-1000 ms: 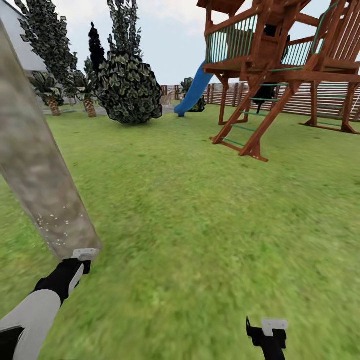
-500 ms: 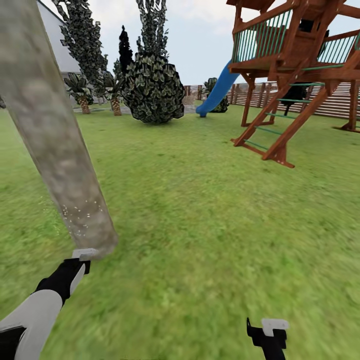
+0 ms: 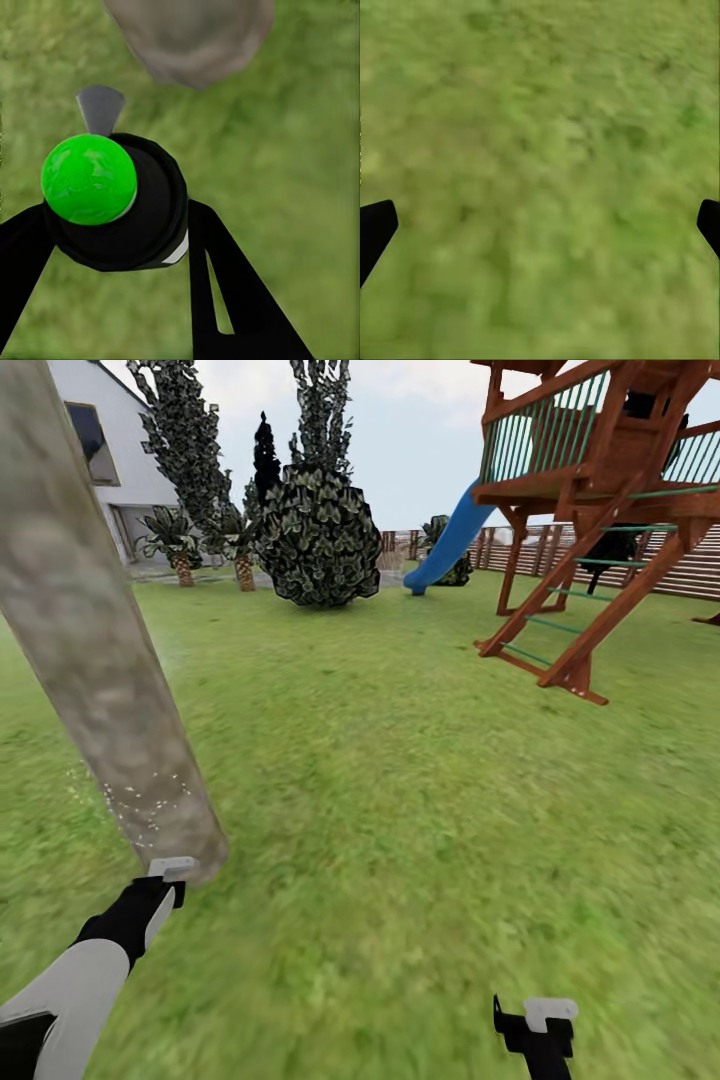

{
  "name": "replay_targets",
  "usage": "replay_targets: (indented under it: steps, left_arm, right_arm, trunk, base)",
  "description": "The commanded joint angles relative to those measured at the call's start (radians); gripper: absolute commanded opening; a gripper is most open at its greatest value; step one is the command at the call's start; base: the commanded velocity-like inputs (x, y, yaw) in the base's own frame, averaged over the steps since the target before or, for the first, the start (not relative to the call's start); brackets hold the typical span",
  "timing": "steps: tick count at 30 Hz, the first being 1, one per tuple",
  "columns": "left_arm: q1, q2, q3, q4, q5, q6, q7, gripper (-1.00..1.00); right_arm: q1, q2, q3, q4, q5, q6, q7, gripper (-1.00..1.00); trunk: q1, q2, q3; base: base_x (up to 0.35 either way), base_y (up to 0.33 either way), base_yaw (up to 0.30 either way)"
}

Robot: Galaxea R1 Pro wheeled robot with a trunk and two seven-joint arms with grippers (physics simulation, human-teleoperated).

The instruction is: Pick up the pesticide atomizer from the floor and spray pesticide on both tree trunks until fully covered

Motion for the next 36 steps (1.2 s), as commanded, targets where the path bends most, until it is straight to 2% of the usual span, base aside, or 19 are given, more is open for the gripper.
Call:
replay_targets:
  steps: [1, 7, 9, 15, 18, 20, 24, 28, 36]
  left_arm:
    - [0.0, 0.0, 0.0, 0.0, -0.001, 0.0, 0.0, -1.0]
    - [0.0, 0.002, 0.0, -0.001, -0.003, 0.0, 0.001, -1.0]
    - [0.0, 0.011, 0.0, 0.001, -0.007, 0.002, 0.003, -1.0]
    - [0.042, 0.001, 0.001, 0.004, -0.002, -0.001, 0.013, -1.0]
    - [0.047, -0.015, 0.0, 0.043, 0.06, -0.106, 0.014, -1.0]
    - [0.047, -0.016, -0.001, 0.054, 0.065, -0.121, 0.015, -1.0]
    - [0.048, -0.01, -0.002, 0.058, 0.064, -0.118, 0.014, -1.0]
    - [0.048, -0.01, -0.002, 0.058, 0.067, -0.108, 0.088, -1.0]
    - [0.048, -0.012, 0.0, 0.056, 0.073, -0.106, 0.095, -1.0]
  right_arm:
    - [0.0, 0.0, 0.0, 0.0, 0.0, 0.0, 0.0, 1.0]
    - [0.0, 0.0, 0.0, -0.001, 0.0, 0.0, 0.0, 1.0]
    - [0.0, 0.0, 0.0, -0.001, 0.0, 0.0, 0.0, 1.0]
    - [0.0, 0.0, 0.0, -0.001, 0.0, 0.0, 0.0, 1.0]
    - [0.0, 0.0, 0.0, -0.001, 0.0, 0.0, 0.0, 1.0]
    - [0.0, 0.0, 0.0, -0.001, 0.0, 0.0, 0.0, 1.0]
    - [0.0, -0.001, 0.0, 0.001, 0.0, 0.0, 0.0, 1.0]
    - [0.0, 0.0, 0.0, 0.0, 0.0, 0.0, 0.0, 1.0]
    - [0.0, 0.0, 0.0, -0.001, 0.0, 0.0, 0.0, 1.0]
  trunk:
    - [0.0, 0.0, 0.0]
    - [0.0, 0.0, 0.0]
    - [0.0, 0.0, 0.0]
    - [0.0, 0.0, 0.0]
    - [0.0, 0.0, 0.0]
    - [0.0, 0.0, 0.0]
    - [0.0, 0.0, 0.0]
    - [0.0, 0.0, 0.0]
    - [0.0, 0.0, 0.0]
  base:
    - [0.234, -0.186, 0.27]
    - [0.201, -0.201, 0.277]
    - [0.017, -0.266, 0.278]
    - [0.046, -0.271, 0.278]
    - [0.157, -0.255, 0.242]
    - [0.213, -0.215, 0.073]
    - [0.237, -0.189, 0.007]
    - [0.24, -0.186, 0.0]
    - [0.142, -0.219, 0.167]
